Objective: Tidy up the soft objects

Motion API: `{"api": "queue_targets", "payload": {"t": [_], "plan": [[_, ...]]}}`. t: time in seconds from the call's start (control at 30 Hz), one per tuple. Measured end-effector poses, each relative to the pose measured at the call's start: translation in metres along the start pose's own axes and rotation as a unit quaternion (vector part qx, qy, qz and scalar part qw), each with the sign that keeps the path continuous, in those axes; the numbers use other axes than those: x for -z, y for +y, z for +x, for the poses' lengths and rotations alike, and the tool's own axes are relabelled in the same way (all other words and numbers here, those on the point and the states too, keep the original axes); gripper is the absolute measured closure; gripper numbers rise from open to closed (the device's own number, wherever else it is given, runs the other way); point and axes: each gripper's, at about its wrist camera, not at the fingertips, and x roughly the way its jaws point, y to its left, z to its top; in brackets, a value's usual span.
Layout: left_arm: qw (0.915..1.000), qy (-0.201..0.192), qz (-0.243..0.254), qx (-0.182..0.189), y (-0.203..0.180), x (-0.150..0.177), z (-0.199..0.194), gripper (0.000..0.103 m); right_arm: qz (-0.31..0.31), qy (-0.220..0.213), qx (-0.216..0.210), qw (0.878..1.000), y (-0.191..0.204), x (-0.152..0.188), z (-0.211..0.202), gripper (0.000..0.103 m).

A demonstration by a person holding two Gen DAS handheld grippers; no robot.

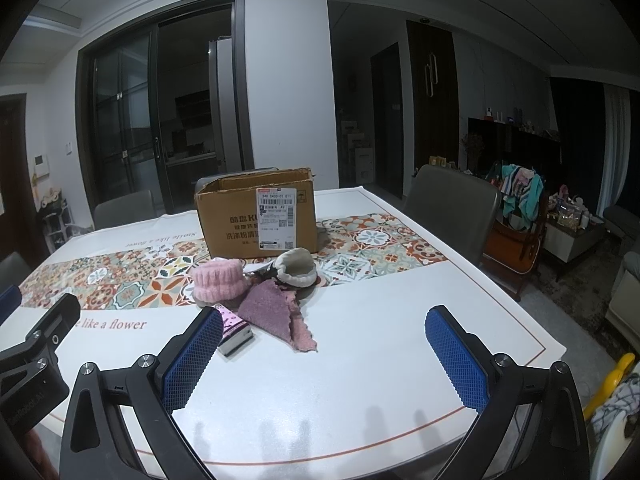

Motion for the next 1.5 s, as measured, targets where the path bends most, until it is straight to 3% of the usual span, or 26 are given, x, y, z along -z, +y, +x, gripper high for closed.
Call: {"api": "queue_targets", "payload": {"t": [0.37, 0.7, 1.13, 1.5], "plan": [[1.0, 0.004, 0.002, 0.004, -0.006, -0.001, 0.003, 0.0, 0.0, 0.0, 0.0, 1.0, 0.0, 0.0, 0.0, 0.0], [0.9989, 0.023, 0.021, 0.035, -0.009, 0.005, 0.024, 0.0, -0.003, 0.01, -0.008, 1.0, 0.002, 0.001, 0.012, 0.0], [0.9926, 0.056, 0.072, 0.081, -0.024, 0.013, 0.082, 0.0, -0.016, 0.032, -0.036, 0.999, 0.006, -0.001, 0.069, 0.0], [0.9803, 0.122, 0.108, 0.112, -0.041, 0.023, 0.143, 0.0, -0.051, 0.08, -0.066, 0.993, 0.015, 0.0, 0.13, 0.001]]}}
